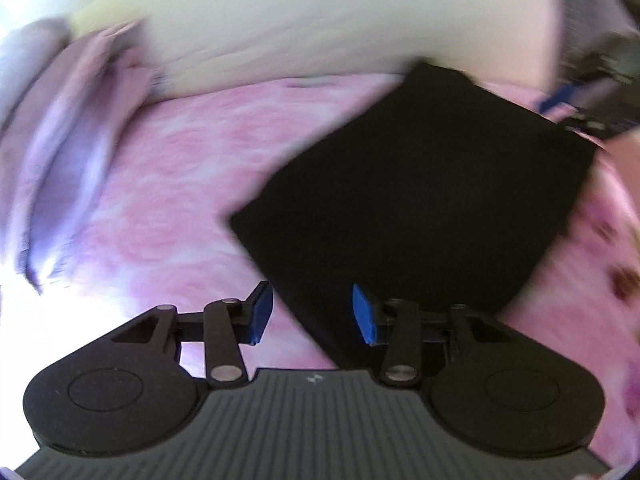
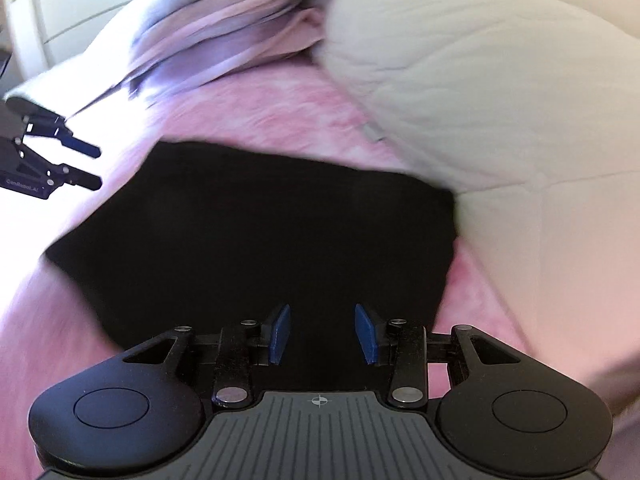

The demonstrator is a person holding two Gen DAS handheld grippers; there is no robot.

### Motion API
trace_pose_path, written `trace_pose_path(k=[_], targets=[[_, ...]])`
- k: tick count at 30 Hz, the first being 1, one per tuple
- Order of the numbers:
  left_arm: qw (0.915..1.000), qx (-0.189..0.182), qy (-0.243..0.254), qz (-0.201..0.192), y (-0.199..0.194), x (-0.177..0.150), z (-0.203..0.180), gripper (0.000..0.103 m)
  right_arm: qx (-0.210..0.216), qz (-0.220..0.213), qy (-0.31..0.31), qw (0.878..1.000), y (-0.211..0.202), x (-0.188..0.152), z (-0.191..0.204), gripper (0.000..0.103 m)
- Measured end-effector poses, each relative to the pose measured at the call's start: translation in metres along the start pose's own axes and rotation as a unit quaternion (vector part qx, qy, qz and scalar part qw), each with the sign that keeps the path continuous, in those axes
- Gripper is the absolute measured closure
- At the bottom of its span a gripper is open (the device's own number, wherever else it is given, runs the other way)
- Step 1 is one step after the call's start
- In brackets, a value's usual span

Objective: Fold clothes

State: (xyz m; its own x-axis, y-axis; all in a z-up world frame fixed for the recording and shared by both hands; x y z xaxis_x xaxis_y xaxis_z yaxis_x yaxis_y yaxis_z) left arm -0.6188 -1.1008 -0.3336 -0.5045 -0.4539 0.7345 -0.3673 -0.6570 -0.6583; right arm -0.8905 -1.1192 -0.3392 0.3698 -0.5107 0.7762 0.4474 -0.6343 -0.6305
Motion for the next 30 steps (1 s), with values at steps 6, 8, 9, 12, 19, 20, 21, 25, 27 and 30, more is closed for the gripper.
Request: trace_pose_path(k=[6,8,9,12,19,20,21,25,27,30], targets=[[0.9992,0.017,-0.002,0.036,0.023,-0.032,-0.017,0.06,0.006,0.019,-0.036,0.999,-0.001,-0.035,0.018,0.063],[0.9987,0.029,-0.004,0.041,0.029,-0.03,-0.012,0.058,-0.004,0.014,-0.034,0.999,-0.01,-0.03,0.015,0.063],[0.9987,0.031,0.0,0.041,0.03,-0.03,-0.013,0.058,-0.012,0.008,-0.031,0.999,-0.016,-0.028,0.013,0.063],[0.9983,0.042,0.015,0.037,0.027,-0.031,-0.018,0.058,-0.016,0.02,-0.029,0.999,-0.025,-0.038,0.019,0.063],[0.9924,0.098,-0.059,0.046,-0.017,-0.025,-0.027,0.051,-0.047,0.02,-0.003,0.999,-0.058,-0.05,0.032,0.06],[0.991,0.103,-0.073,0.045,-0.026,-0.026,-0.032,0.045,-0.059,0.019,0.005,0.998,-0.064,-0.05,0.034,0.053],[0.9893,0.108,-0.088,0.044,-0.034,-0.026,-0.037,0.042,-0.071,0.019,0.017,0.997,-0.069,-0.052,0.037,0.041],[0.9791,0.117,-0.162,0.036,-0.063,-0.027,-0.056,0.03,-0.114,0.029,0.084,0.99,-0.09,-0.057,0.057,0.029],[0.9729,0.123,-0.193,0.032,-0.078,-0.026,-0.062,0.019,-0.124,0.035,0.117,0.985,-0.101,-0.058,0.071,0.028],[0.9589,0.138,-0.247,0.025,-0.105,-0.022,-0.071,0.013,-0.134,0.041,0.148,0.979,-0.123,-0.053,0.09,0.028]])
Point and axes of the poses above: each gripper's, at about its wrist camera, not at the fingertips, and y roughly the way its jaws point, z to its left, x to its top, the point moved 6 cm from there along y, roughly the way its jaws point, and after that the axes turned 14 degrees about -z, right-handed, at the moved point
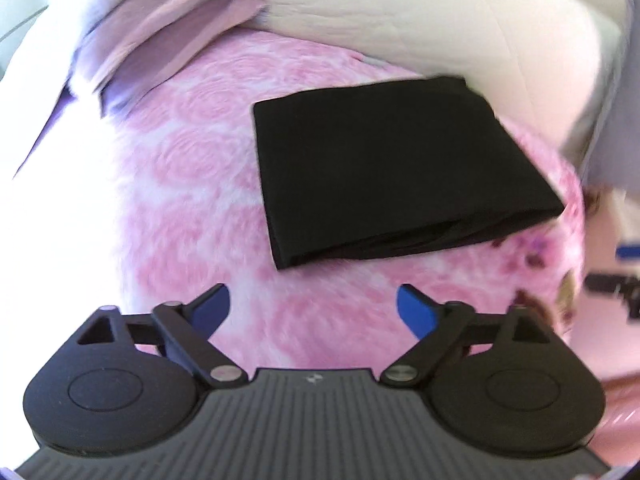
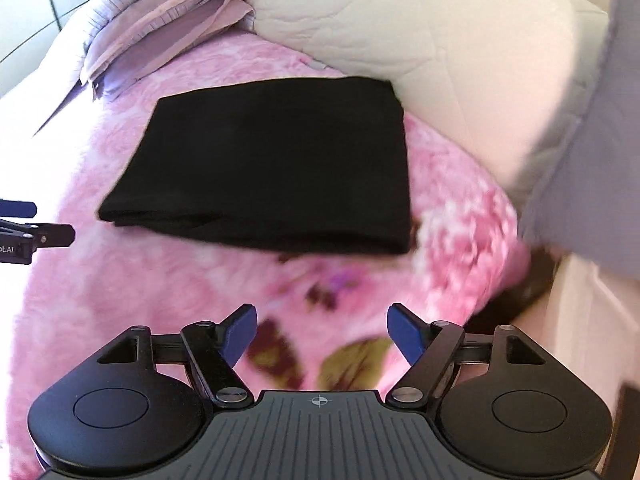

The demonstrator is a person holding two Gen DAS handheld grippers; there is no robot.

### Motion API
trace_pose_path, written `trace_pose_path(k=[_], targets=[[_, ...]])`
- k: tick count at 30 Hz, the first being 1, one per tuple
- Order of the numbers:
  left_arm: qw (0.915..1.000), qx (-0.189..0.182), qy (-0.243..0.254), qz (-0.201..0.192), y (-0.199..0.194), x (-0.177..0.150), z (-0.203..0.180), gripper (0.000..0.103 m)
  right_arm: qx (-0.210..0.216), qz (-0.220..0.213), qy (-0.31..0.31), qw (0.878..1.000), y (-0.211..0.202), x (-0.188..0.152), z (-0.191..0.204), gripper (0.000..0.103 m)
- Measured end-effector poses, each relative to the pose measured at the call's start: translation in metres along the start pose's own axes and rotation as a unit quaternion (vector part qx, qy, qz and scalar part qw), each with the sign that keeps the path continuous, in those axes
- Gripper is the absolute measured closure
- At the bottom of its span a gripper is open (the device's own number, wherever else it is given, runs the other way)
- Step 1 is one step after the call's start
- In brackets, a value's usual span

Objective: Fold clothes

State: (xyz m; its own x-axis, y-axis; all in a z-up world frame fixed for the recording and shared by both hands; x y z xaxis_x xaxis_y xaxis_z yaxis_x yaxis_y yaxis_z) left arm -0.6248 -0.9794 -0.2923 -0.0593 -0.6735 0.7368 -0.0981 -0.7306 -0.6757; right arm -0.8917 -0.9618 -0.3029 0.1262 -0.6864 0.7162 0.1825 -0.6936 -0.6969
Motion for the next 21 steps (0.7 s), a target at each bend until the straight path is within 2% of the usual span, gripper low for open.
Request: trace_pose_path(k=[1,3,8,13,21], targets=[[0.9999,-0.001,-0.014,0.002,-0.011,-0.001,-0.001,0.012,-0.003,0.002,0.008,1.0,-0.01,0.0,0.004,0.027],[0.9995,-0.003,-0.03,0.004,-0.033,-0.003,-0.004,0.002,-0.011,0.0,0.023,1.0,-0.032,0.002,0.012,0.027],[0.9994,-0.013,-0.031,-0.004,-0.086,-0.004,-0.018,0.002,-0.031,-0.013,0.026,0.999,-0.089,0.0,0.032,0.025],[0.9995,-0.002,-0.031,-0.003,-0.124,-0.002,-0.024,0.002,-0.043,-0.018,0.05,0.998,-0.134,0.0,0.037,0.024],[0.999,0.021,-0.04,-0.001,-0.154,0.002,-0.037,0.003,-0.042,-0.009,0.046,0.998,-0.145,0.011,0.031,0.023]])
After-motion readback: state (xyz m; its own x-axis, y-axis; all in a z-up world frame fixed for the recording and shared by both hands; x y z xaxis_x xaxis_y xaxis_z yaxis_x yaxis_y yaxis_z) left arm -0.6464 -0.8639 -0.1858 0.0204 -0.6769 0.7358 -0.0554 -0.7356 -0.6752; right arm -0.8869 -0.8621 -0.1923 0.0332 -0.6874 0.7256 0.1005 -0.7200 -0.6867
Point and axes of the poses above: each gripper's, at about its wrist camera, not at the fingertips, and y roughly the way its jaws point, z to its left, x to its top, the point moved 6 cm from there along y, roughly the way its jaws point, and after that the axes turned 14 degrees about -z, right-handed, at the moved point
